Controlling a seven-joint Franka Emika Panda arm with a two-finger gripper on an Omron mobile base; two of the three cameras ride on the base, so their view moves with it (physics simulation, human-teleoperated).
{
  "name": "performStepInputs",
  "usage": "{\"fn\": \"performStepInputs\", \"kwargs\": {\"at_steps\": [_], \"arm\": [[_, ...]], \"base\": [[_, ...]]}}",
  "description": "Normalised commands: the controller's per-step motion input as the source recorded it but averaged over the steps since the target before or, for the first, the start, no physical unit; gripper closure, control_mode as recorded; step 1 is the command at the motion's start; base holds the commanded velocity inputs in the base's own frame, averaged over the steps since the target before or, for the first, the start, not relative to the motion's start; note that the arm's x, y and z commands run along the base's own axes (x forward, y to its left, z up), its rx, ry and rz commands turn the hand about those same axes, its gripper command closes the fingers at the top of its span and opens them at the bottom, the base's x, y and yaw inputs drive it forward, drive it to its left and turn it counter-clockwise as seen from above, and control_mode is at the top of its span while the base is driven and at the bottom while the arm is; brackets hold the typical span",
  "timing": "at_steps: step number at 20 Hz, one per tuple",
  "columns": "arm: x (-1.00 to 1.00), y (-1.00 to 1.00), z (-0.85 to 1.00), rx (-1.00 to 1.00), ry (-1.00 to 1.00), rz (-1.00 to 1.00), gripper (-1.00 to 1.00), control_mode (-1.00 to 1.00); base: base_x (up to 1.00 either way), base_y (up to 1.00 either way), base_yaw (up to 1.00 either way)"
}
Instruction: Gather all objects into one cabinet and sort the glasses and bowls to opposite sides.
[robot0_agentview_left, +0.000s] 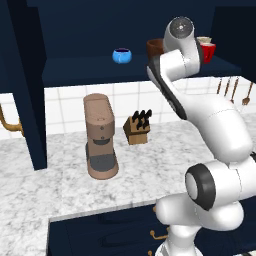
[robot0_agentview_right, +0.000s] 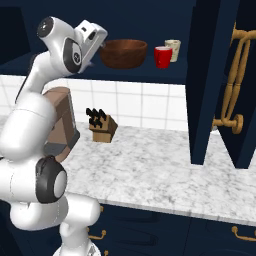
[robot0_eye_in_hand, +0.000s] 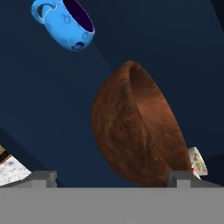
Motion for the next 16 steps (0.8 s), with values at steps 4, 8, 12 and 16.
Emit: {"fn": "performStepInputs", "kwargs": {"at_steps": [4,8,12,16], "arm": [[0.34,-0.10,0.00,0.00,0.00,0.01,-1.00,-1.00],[0.27,-0.11,-0.01,0.00,0.00,0.01,-1.00,-1.00],[0.22,-0.03,-0.14,0.00,0.00,0.02,-1.00,-1.00],[0.26,0.00,-0.15,0.00,0.00,0.00,-1.00,-1.00]], "base": [[0.00,0.00,0.00],[0.00,0.00,0.00],[0.00,0.00,0.00],[0.00,0.00,0.00]]}}
